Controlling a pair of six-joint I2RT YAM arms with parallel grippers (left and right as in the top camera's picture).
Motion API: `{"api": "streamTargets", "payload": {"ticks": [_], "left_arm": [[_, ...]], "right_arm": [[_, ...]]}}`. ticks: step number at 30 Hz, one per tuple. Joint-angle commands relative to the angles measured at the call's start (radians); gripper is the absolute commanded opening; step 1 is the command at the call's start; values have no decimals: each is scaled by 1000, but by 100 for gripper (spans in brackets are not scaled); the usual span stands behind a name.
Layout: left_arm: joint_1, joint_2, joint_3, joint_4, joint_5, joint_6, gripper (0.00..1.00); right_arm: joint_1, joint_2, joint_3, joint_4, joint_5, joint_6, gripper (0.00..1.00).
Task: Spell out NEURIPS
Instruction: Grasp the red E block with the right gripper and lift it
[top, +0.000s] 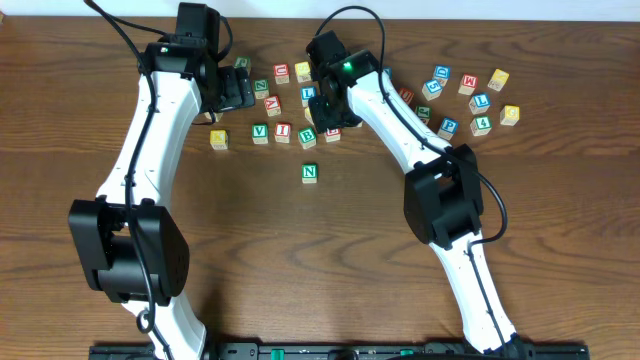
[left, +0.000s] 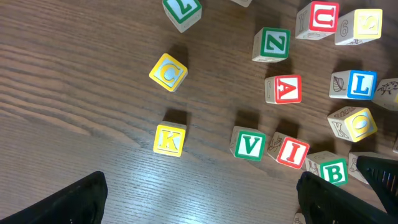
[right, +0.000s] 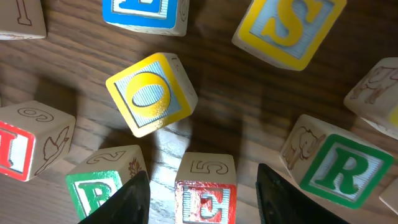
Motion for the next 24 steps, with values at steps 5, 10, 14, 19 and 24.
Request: {"api": "streamTargets", "payload": {"ticks": [5,10,14,19,24], "left_arm": [[0,7,24,-6,-16,-5,96],[0,7,24,-6,-16,-5,96],[0,7,24,-6,-16,-5,96],[0,7,24,-6,-16,-5,96],[0,7,24,1,-16,-5,96]], "right_arm": [[12,53,5,-4,14,-10,47],[12,53,5,-3,14,-10,42],[12,53,6,-3,14,-10,36],[4,45,8,-21,7,2,30],[-3,9,8,-51,7,21,23]]}}
